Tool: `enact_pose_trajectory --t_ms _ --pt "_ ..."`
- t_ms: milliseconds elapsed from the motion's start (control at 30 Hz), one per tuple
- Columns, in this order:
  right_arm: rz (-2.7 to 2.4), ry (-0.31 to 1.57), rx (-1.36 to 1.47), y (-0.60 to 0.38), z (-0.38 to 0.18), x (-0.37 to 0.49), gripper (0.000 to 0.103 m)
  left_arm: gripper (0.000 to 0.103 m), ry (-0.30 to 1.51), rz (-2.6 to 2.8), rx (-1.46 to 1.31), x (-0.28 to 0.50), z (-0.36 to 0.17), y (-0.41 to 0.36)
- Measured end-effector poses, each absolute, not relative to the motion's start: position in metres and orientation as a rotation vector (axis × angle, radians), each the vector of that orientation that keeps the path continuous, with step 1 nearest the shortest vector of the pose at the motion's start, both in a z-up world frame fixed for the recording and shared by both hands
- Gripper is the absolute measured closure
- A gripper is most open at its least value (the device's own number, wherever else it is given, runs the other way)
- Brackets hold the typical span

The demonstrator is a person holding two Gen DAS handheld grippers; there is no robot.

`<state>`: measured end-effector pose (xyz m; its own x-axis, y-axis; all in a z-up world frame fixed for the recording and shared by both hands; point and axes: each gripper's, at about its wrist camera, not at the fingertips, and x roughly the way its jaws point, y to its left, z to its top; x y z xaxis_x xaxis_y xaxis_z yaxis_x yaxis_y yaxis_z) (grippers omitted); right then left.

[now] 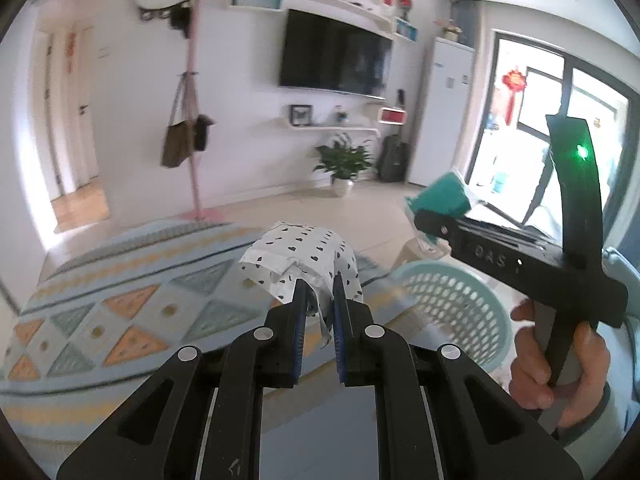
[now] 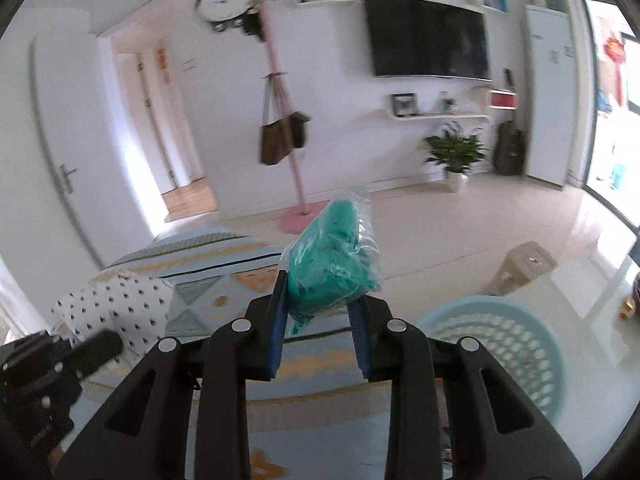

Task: Collect trash
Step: 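Carry the tissue pack and teal packet to the teal basket and release both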

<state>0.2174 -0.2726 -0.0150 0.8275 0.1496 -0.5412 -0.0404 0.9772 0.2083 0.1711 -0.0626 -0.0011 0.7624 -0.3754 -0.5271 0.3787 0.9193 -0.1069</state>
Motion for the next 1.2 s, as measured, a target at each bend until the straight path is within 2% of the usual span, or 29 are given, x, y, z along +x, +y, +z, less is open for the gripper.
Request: enact_pose_trajectory --t_ms 233,433,800,900,933,967,1000,1033,1133,1200 --pt "-0.059 0.644 0.222 -0.344 -0.025 0.218 0.077 0.092 0.591 -0.527 0.054 0.195 -0.001 -0.138" --pt "-0.16 0.759 0.257 -0.395 -0.059 0.22 0.077 0.092 0.66 -0.606 0.094 0.217 -0.021 -0.197" --pt "-0.215 0.935 0.309 -0.429 -0.122 0.224 0.077 0.091 0.804 -0.665 0.081 0.25 -0.068 -0.237" --pt "-0.212 0.959 0.319 -0.428 -0.129 0.222 0.075 0.08 0.818 -0.667 0.083 0.251 -0.075 -0.241" --pt "-0.211 0.961 0.321 -0.427 -0.129 0.222 0.067 0.072 0.812 -0.669 0.069 0.251 -0.076 -0.24" --pt "-0.212 0.959 0.319 -0.427 -0.129 0.22 0.061 0.059 0.811 -0.672 0.06 0.251 -0.076 -0.239" --pt "-0.217 0.952 0.315 -0.427 -0.127 0.218 0.048 0.053 0.808 -0.666 0.053 0.25 -0.076 -0.237" --pt "-0.224 0.943 0.308 -0.426 -0.126 0.216 0.045 0.045 0.799 -0.662 0.05 0.248 -0.076 -0.236" --pt "-0.225 0.936 0.308 -0.425 -0.123 0.21 0.045 0.031 0.779 -0.647 0.046 0.243 -0.072 -0.231" --pt "-0.231 0.923 0.319 -0.426 -0.118 0.203 0.045 0.027 0.762 -0.63 0.041 0.239 -0.067 -0.222"
